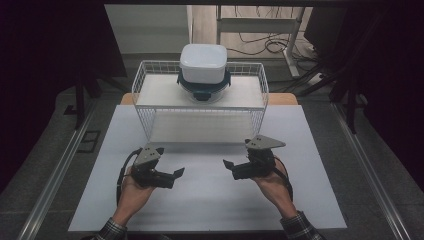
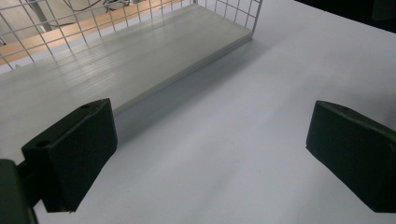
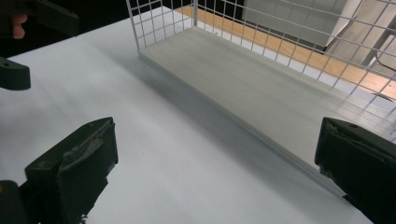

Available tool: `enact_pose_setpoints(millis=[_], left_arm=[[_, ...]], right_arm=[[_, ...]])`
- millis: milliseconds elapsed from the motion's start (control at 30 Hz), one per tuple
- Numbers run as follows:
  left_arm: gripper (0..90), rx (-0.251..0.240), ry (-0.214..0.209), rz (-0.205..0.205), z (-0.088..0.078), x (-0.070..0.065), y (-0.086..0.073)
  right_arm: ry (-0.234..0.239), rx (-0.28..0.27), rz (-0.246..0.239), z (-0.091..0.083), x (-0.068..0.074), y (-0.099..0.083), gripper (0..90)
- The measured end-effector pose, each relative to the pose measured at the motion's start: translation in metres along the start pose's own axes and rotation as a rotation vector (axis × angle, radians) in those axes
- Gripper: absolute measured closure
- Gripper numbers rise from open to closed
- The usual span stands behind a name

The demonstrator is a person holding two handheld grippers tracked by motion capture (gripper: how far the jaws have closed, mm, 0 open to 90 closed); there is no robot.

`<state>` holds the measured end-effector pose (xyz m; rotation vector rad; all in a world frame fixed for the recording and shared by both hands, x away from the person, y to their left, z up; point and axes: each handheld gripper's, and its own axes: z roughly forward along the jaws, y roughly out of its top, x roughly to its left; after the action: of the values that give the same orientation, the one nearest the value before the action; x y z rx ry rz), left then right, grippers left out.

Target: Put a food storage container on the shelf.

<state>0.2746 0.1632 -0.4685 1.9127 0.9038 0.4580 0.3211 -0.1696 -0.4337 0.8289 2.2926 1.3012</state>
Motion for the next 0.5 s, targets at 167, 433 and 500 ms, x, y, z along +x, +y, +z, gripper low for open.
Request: enact_pose_setpoints(millis=[167,433,500], left_arm=[[1.4,0.003,0.008,-0.003,-0.003,-0.002,-0.007],[1.3,0.005,0.010,-0.016,-0.005,-0.004,-0.015],[1.3,0.008,0.010,-0.017,-0.006,-0.005,-0.017]], right_arm=[[-0.004,-0.001,0.011,-0.006,0.000,-0.008,0.0],[-0.004,-0.001,0.008,-0.009,0.005,-0.015,0.0],[-0.005,-0.002,0.007,-0.010,0.006,-0.016,0.0]])
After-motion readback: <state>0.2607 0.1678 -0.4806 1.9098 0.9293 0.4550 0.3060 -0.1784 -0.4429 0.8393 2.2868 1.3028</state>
